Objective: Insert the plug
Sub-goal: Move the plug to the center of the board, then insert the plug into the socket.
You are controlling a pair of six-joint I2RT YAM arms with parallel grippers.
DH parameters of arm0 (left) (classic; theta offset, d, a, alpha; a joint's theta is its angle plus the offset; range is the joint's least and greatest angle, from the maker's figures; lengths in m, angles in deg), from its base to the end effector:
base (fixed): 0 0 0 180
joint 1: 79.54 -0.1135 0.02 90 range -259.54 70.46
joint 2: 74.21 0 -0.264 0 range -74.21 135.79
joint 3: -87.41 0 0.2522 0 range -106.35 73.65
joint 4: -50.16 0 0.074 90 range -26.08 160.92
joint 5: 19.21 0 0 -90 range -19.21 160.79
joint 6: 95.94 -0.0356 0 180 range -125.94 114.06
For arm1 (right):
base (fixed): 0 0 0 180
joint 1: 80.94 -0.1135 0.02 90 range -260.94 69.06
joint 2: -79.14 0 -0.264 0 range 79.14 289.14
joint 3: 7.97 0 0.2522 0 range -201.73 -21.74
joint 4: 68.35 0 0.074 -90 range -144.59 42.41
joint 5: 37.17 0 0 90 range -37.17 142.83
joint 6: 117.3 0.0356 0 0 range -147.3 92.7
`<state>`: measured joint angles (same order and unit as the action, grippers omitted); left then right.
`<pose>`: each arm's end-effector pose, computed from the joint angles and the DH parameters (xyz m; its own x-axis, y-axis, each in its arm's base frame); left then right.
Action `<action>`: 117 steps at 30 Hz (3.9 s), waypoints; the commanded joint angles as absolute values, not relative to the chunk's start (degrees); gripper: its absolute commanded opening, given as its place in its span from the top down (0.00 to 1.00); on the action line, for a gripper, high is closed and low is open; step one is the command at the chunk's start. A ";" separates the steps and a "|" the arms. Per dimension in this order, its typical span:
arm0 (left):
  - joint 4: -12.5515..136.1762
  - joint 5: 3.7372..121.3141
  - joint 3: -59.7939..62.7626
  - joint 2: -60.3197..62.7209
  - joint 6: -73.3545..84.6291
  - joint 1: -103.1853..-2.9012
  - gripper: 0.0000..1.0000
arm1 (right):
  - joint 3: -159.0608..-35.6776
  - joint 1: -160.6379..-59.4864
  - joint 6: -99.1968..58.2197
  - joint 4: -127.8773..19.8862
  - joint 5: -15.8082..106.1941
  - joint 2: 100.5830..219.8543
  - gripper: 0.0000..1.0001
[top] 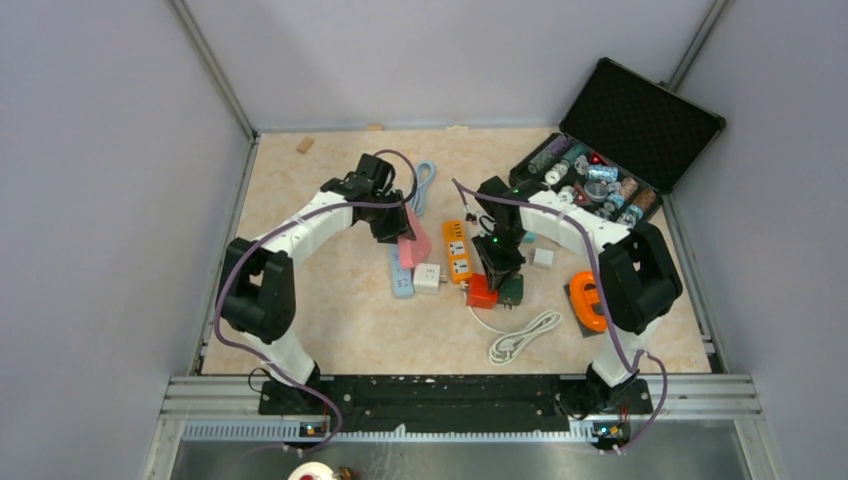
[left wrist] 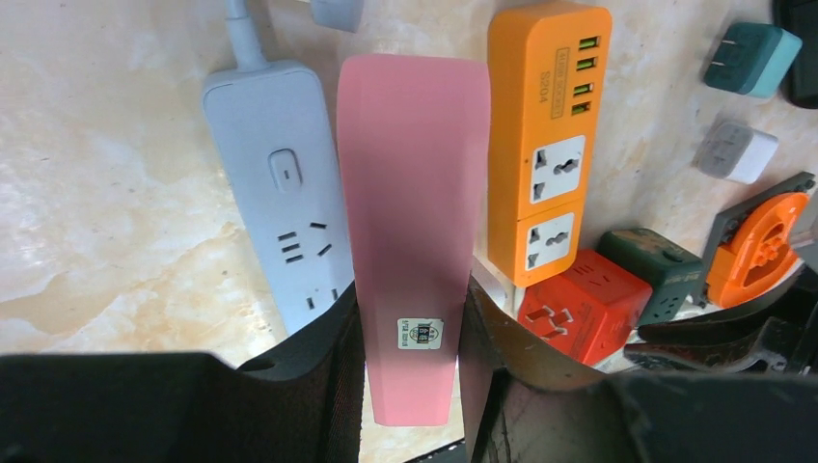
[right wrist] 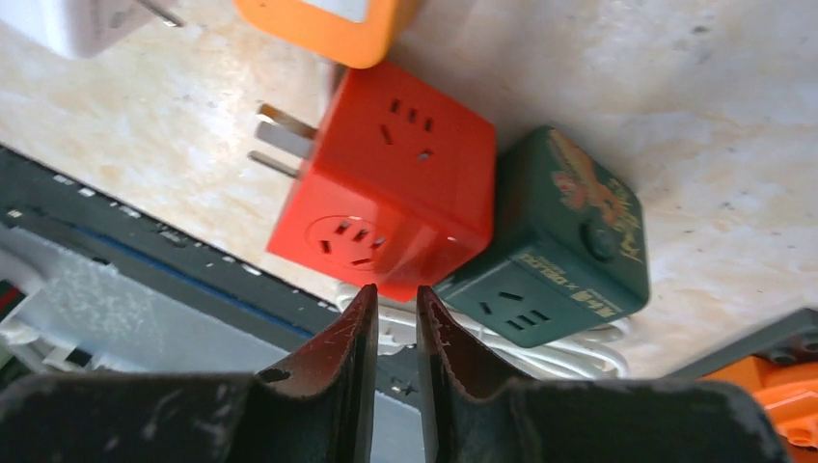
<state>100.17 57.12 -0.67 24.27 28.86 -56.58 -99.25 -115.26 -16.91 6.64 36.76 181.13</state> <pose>0.3288 -0.1484 0.2347 -0.9351 -0.2061 -0.2882 -0.0575 0.8909 -0.4506 0.2676 0.1946 0.2170 -0.9109 -0.4120 -0.0240 -0.4012 0.8705 0.2850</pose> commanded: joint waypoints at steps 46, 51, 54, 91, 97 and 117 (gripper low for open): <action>106.00 76.48 -0.29 -1.67 21.15 -61.69 1.00 | -128.83 -124.78 -20.91 5.01 19.40 204.68 0.67; 98.30 73.99 5.56 -7.04 22.42 -62.93 1.00 | -129.80 -128.26 -24.87 5.43 14.93 204.91 0.65; 94.92 71.21 8.42 -8.96 22.47 -63.60 1.00 | -129.70 -128.74 -25.95 5.54 13.11 204.10 0.62; 93.46 6.44 -1.18 30.06 16.43 -64.80 1.00 | -102.35 -101.84 -8.25 -14.93 5.15 181.51 0.17; 107.51 3.16 -4.68 35.34 5.97 -64.69 1.00 | -102.95 -100.30 -6.75 -14.96 4.57 184.05 0.17; 115.87 -1.88 -10.08 37.60 -0.19 -64.69 1.00 | -107.73 -102.24 -4.60 -17.75 -8.04 193.36 0.29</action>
<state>115.20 2.89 -7.23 38.81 1.37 -64.82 -105.11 -100.84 -6.20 -13.97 -1.29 193.22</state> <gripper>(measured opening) 0.362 0.721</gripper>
